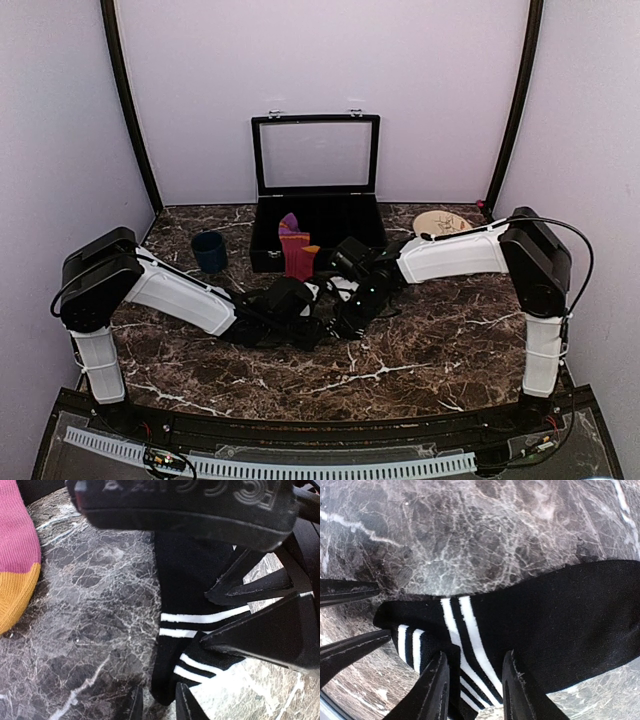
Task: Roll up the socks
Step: Roll the sock at the center of the board.
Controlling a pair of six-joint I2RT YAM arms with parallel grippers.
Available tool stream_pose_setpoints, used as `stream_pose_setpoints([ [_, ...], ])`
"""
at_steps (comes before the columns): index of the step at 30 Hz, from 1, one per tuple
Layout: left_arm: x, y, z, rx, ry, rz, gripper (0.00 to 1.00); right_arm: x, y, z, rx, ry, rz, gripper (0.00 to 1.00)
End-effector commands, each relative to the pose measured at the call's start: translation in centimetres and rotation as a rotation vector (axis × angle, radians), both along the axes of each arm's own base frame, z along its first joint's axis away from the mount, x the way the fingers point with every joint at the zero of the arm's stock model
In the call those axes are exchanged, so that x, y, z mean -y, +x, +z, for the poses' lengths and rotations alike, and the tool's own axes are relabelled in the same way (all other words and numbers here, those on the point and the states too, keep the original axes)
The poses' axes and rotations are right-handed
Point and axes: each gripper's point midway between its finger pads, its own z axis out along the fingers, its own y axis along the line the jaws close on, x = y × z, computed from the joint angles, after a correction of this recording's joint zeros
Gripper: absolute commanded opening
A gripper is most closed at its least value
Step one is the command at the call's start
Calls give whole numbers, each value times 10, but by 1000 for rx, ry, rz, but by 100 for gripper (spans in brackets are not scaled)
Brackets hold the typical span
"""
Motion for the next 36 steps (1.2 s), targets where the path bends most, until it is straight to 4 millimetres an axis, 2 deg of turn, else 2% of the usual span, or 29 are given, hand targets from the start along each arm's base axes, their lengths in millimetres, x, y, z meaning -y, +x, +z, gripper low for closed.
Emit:
stream_pose_setpoints([
  [1,-10,-18,-28,-72,82,-29,24,16,-2,-4,-7,-36,-45,35],
  [6,-9,-17,-29,-73,80,-30,23,21,1,-3,12,-47,-69,35],
  [12,-6,-16,-28,-69,76,-31,23,18,1,4,19,-14,-72,35],
  [23,4,-13,-14,-44,11,-38,24,19,-1,6,14,-3,-76,35],
  [25,5,-12,-8,-33,-13,-38,26,19,-2,6,11,-1,-75,35],
  [29,9,-12,3,-6,-61,-55,36,18,-1,5,7,-1,-72,35],
  [36,15,-11,11,14,-89,-76,48,18,1,7,10,7,-75,36],
])
